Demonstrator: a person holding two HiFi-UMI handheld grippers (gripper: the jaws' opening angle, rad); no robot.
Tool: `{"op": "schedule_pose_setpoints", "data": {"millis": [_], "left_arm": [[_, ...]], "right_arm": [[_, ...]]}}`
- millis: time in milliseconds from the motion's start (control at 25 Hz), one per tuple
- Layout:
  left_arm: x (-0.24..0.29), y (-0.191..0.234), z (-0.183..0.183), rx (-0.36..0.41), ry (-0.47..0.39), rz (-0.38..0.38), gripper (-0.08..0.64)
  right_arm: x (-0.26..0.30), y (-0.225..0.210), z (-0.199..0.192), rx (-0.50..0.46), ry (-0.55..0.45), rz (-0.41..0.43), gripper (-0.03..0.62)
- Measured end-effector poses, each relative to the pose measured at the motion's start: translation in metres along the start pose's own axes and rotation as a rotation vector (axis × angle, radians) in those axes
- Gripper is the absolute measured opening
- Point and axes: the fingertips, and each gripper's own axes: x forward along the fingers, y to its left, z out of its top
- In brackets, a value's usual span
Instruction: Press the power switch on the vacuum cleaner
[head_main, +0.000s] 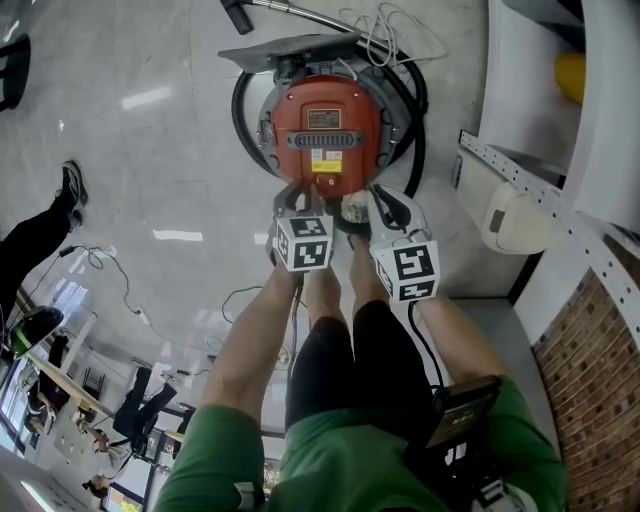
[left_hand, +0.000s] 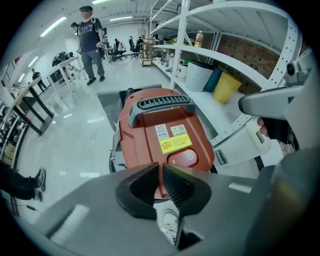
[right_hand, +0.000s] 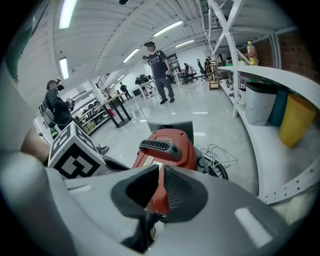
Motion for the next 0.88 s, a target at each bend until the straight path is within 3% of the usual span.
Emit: {"op": "schedule_pose_setpoints", "data": {"millis": [560,880], "left_arm": [[-0.056,0.018,0.015,-0.010,-0.063,0.051,0.009],[-0.101,0.021,0.028,-0.030,-0.172,0.041,0.008]], "right_arm": [[-0.020,0.002,0.020,-0.033,-0.012,-0.021,0.020],[-0.049,0.019,0.040,-0.050,-0.054,-0.050,0.020]]}}
